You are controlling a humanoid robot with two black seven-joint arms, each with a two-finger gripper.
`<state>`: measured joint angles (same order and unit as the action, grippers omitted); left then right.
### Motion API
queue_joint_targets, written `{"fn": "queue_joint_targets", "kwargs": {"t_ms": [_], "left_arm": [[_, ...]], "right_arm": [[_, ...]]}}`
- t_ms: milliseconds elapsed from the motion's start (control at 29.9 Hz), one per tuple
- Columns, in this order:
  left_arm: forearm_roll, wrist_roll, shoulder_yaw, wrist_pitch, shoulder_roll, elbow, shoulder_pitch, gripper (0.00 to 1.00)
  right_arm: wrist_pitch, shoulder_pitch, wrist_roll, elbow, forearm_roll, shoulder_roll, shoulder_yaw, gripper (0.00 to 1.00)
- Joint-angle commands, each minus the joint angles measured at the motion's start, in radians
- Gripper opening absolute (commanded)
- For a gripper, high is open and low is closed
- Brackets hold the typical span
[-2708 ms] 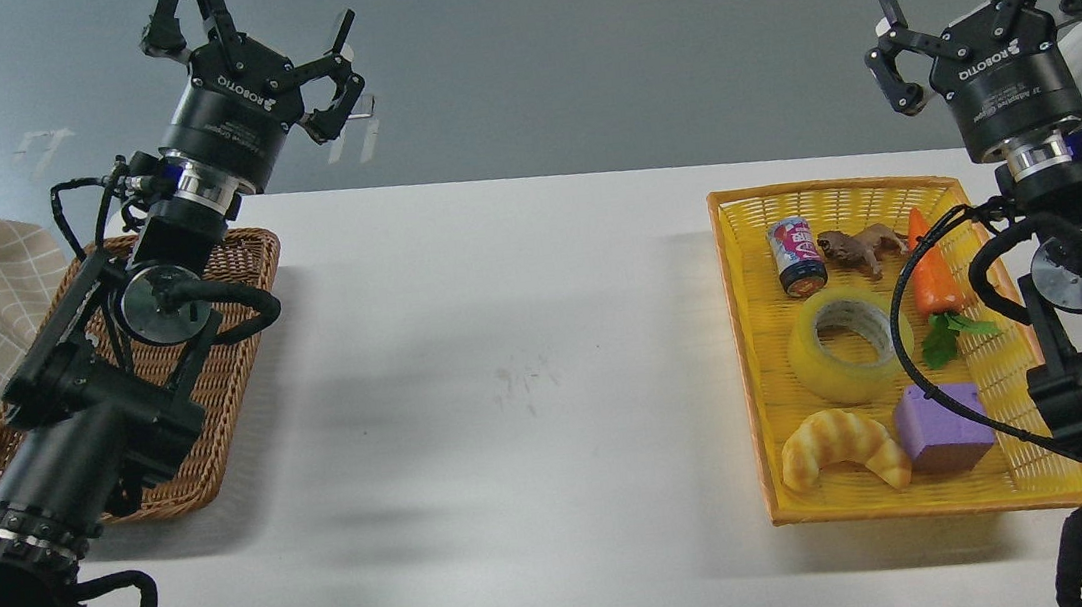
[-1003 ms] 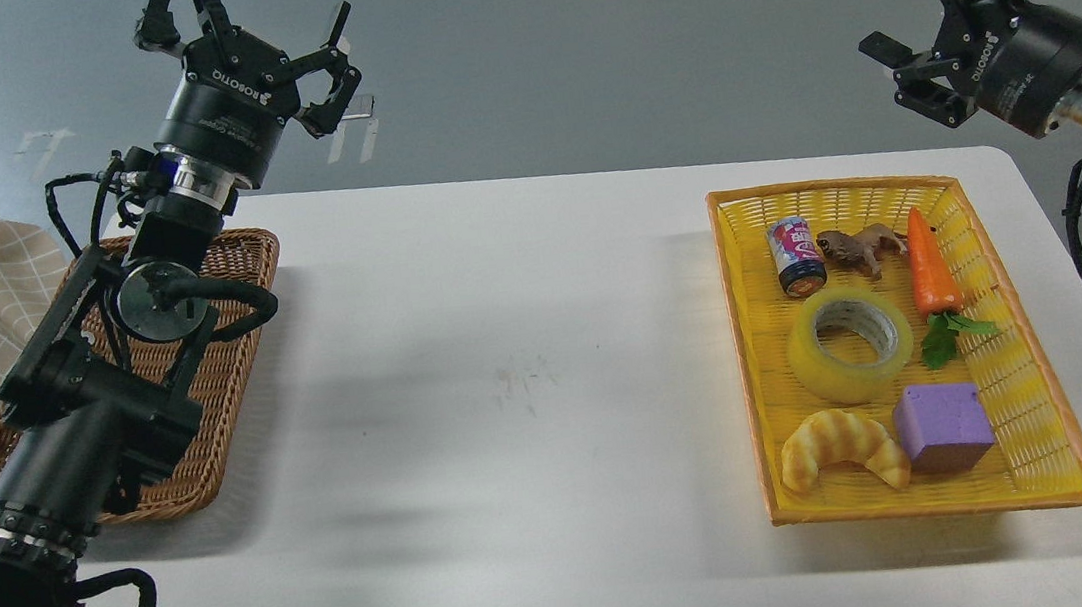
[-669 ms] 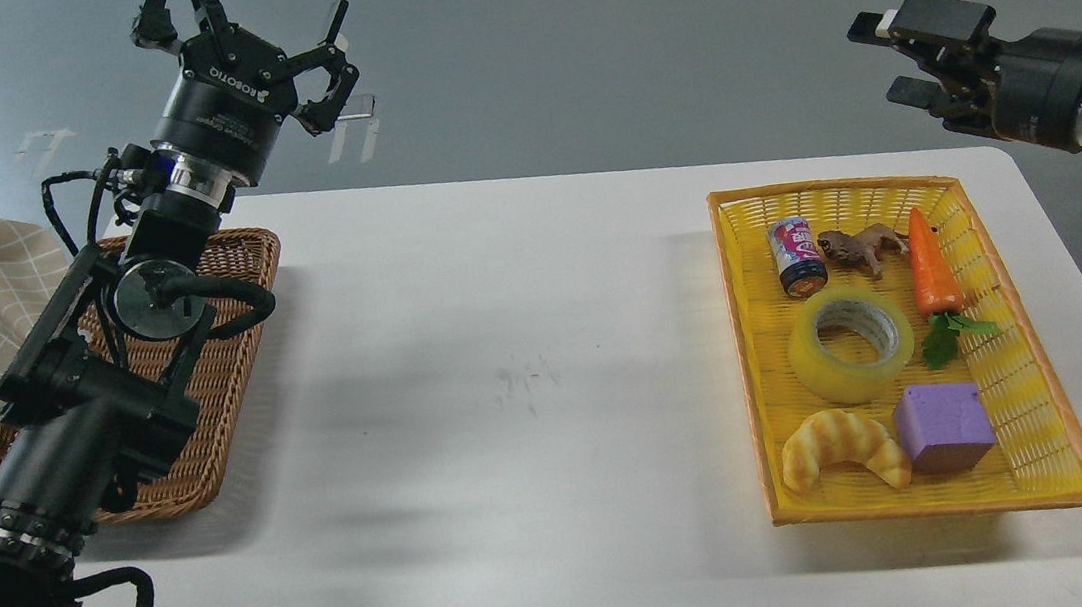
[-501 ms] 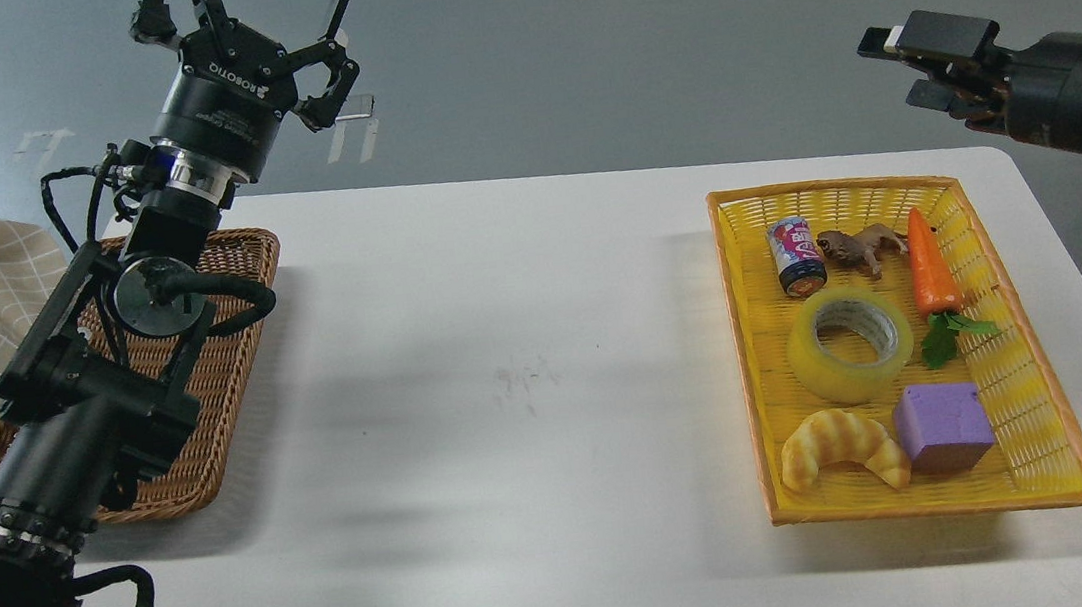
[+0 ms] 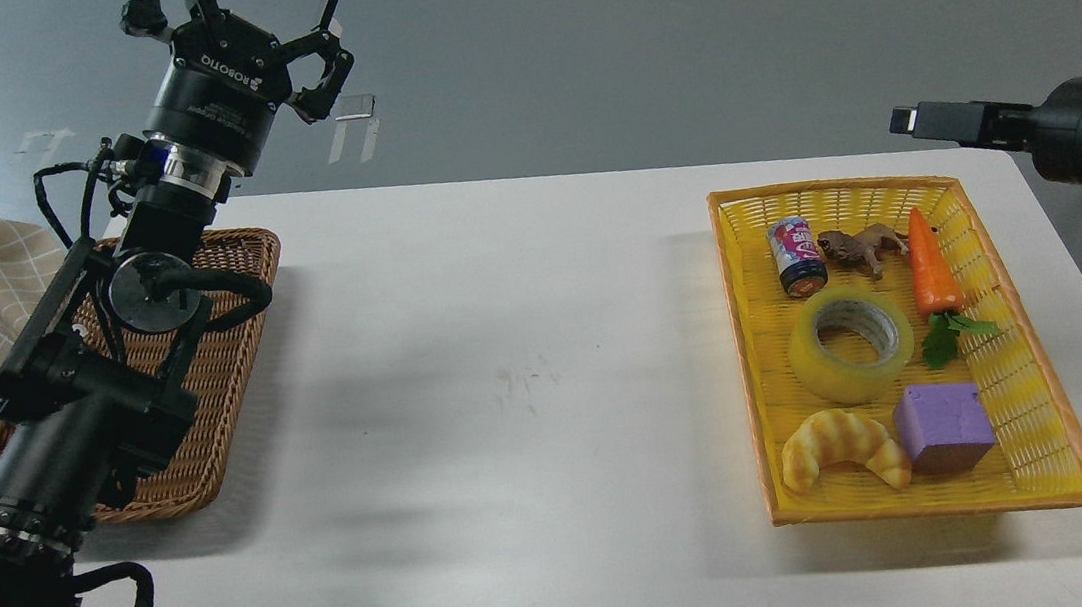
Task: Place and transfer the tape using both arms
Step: 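Swing the right gripper over the yellow tray toward the tape roll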
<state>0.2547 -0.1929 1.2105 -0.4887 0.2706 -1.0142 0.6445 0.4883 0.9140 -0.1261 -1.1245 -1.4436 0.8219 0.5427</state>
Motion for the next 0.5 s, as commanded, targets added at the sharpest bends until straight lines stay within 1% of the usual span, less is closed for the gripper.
{"fn": "queue_joint_targets", "kwargs": {"t_ms": [0, 267, 468], "left_arm": [[0.0, 0.0, 0.0, 0.0, -0.001, -0.001, 0.0, 0.98], [0.0, 0.0, 0.0, 0.0, -0.001, -0.001, 0.001, 0.98], [0.0, 0.0, 0.0, 0.0, -0.002, -0.001, 0.003, 0.98]], "right_arm": [[0.0, 0.005, 0.0, -0.001, -0.008, 0.0, -0.082, 0.99], [0.0, 0.003, 0.002, -0.011, -0.018, -0.006, -0.15, 0.99], [0.0, 0.006, 0.005, -0.011, -0.037, -0.009, -0.24, 0.98]]}}
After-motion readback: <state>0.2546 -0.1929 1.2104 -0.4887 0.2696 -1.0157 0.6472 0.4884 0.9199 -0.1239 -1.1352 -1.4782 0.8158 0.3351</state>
